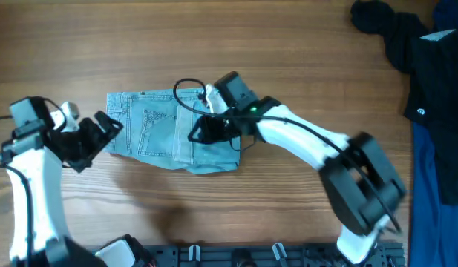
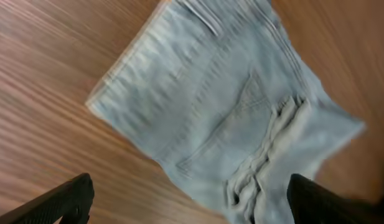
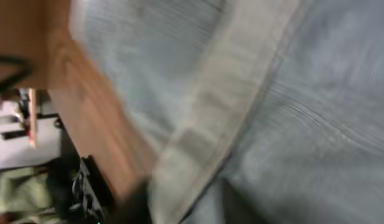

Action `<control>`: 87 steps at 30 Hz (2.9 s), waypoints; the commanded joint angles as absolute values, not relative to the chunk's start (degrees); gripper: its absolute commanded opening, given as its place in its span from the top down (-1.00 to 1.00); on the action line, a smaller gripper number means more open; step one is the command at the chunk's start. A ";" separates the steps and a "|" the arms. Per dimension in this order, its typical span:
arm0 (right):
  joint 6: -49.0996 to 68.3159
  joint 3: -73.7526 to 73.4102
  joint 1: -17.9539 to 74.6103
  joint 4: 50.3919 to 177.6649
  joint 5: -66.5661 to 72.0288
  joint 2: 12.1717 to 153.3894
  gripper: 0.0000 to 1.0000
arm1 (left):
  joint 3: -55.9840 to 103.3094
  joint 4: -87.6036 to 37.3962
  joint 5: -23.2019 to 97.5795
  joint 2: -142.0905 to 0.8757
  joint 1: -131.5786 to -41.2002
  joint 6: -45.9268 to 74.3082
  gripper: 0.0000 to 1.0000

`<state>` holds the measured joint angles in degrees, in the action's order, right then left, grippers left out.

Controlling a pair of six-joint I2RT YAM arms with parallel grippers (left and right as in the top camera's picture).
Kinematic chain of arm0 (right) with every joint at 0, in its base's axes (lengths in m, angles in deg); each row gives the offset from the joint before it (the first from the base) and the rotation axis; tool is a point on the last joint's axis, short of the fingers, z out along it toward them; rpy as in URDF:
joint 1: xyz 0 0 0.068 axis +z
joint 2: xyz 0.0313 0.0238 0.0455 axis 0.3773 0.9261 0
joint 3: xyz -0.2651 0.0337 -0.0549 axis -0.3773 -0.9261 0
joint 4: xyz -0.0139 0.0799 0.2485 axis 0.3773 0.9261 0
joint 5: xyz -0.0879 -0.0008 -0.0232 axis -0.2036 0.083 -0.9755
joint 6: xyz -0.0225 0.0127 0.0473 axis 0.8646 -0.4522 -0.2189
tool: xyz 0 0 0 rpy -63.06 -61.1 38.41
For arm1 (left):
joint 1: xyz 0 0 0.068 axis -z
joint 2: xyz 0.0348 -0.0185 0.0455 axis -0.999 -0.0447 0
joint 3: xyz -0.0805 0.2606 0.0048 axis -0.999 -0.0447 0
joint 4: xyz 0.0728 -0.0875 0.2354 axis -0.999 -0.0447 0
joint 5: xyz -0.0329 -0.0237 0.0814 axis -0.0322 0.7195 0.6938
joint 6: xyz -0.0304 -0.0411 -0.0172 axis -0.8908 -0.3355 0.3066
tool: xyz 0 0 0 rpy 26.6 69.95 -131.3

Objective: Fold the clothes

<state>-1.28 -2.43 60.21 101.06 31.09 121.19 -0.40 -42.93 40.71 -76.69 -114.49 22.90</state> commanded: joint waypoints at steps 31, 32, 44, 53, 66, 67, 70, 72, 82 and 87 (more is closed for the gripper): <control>9.00 -2.41 55.81 111.53 16.12 89.76 -0.33 | 0.36 -24.48 14.96 -107.16 -111.43 39.99 0.92; 9.54 -2.41 55.84 111.55 14.87 89.20 -0.33 | 0.98 -26.40 11.09 -106.99 -111.43 42.22 0.92; 12.45 -2.41 55.81 115.57 1.85 88.28 -0.40 | 12.19 -46.99 11.38 -96.48 -111.21 49.96 0.92; -0.64 -2.41 45.17 121.62 2.15 88.28 -0.51 | 25.45 -54.99 56.01 -88.21 -80.52 28.52 0.92; -0.64 -2.41 40.56 124.18 2.11 88.28 -0.54 | 25.45 -47.63 56.38 -107.62 -53.70 4.48 0.33; -0.66 -2.41 40.56 124.20 2.11 88.28 -0.54 | 25.45 -46.64 55.16 -108.12 -52.24 3.71 0.26; -0.66 -2.41 40.56 124.20 2.11 88.28 -0.54 | 25.45 -42.86 54.78 -108.28 -47.74 2.44 -0.32; -0.66 -2.41 40.56 124.40 2.04 88.28 -0.54 | 25.45 -41.57 54.57 -108.28 -46.01 1.90 -0.42; -0.58 -2.41 40.56 123.48 0.64 88.28 -0.57 | 25.61 -45.62 47.90 -102.57 -52.37 3.49 0.27; 4.60 -2.41 40.56 122.61 4.86 88.30 -0.54 | 25.61 -49.24 51.81 -92.10 -60.96 4.08 0.22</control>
